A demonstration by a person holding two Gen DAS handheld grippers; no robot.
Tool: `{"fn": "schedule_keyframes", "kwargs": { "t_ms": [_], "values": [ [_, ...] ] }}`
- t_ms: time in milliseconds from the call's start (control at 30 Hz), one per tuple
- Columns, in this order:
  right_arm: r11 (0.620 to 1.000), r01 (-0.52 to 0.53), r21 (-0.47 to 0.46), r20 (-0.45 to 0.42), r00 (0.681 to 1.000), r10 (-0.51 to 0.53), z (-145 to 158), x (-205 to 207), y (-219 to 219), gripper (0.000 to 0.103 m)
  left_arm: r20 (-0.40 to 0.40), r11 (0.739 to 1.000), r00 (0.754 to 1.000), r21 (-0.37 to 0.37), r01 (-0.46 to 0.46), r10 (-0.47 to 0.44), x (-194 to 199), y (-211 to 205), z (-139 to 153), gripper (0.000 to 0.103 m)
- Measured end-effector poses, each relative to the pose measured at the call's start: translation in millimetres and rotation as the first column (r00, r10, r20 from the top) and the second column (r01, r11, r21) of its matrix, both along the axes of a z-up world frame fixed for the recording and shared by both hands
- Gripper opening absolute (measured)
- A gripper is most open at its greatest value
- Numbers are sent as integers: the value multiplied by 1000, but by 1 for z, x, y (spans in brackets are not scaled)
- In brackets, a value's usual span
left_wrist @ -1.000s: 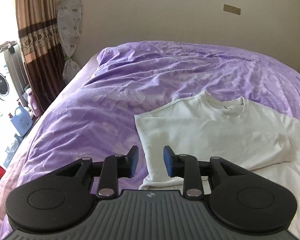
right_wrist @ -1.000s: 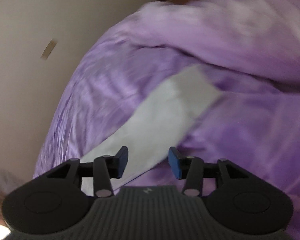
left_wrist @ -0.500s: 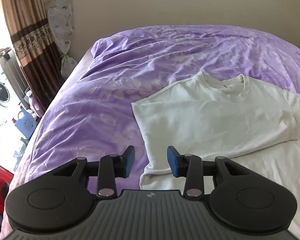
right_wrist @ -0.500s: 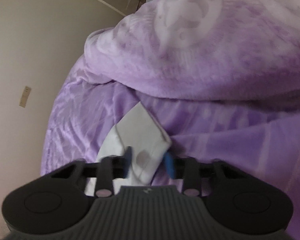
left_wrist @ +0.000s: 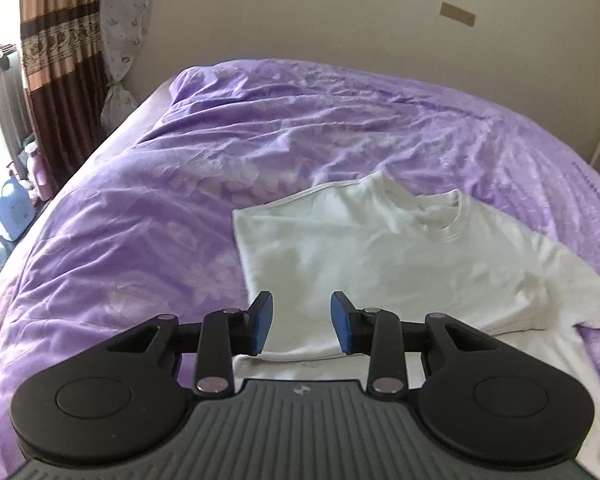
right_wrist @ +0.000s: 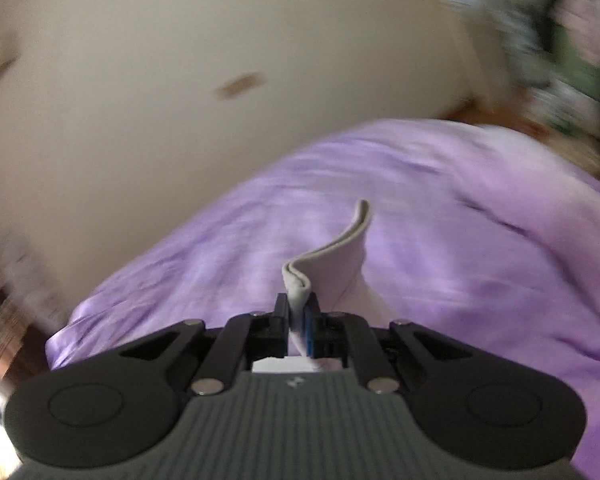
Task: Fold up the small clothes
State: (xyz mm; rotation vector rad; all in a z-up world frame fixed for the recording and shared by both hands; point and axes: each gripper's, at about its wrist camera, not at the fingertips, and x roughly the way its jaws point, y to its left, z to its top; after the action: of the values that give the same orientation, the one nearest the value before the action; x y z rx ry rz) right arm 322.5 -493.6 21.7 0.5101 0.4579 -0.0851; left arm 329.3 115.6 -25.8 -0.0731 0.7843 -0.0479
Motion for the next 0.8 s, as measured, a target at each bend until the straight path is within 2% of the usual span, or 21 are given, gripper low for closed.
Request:
{"fn": "schedule_keyframes", "kwargs": {
  "t_ms": [100,200,333,433,567,667,767,800],
  "values": [
    [992,-123,-15,20,992,123,14,30,71,2,3,998,1000,-60,24,-24,0,-6,3,40],
    [974,-228,1,11,974,228,2,64,143,2,14,988,999,-145,50,-48,2,-13,5,40],
    [933,-357,39,-65,931,359,-45,91,227,2,-4,954,995,-284,93,-99,13,-24,-2,40],
    [899,-435,51,-146,887,437,-93,91,278,2,-39,921,991,-377,104,-127,24,-31,-20,40],
    [864,-496,89,-263,825,501,-161,94,312,2,-101,894,984,-438,91,-150,40,-40,-52,40],
    [837,-534,121,-326,775,542,-194,90,327,3,-145,881,976,-466,76,-161,51,-46,-74,43],
    [807,-573,142,-344,736,583,-206,84,332,14,-188,876,969,-480,50,-158,62,-50,-93,46],
    [796,-589,144,-341,725,598,-204,81,332,24,-195,877,969,-479,42,-153,66,-52,-97,46]
  ]
}}
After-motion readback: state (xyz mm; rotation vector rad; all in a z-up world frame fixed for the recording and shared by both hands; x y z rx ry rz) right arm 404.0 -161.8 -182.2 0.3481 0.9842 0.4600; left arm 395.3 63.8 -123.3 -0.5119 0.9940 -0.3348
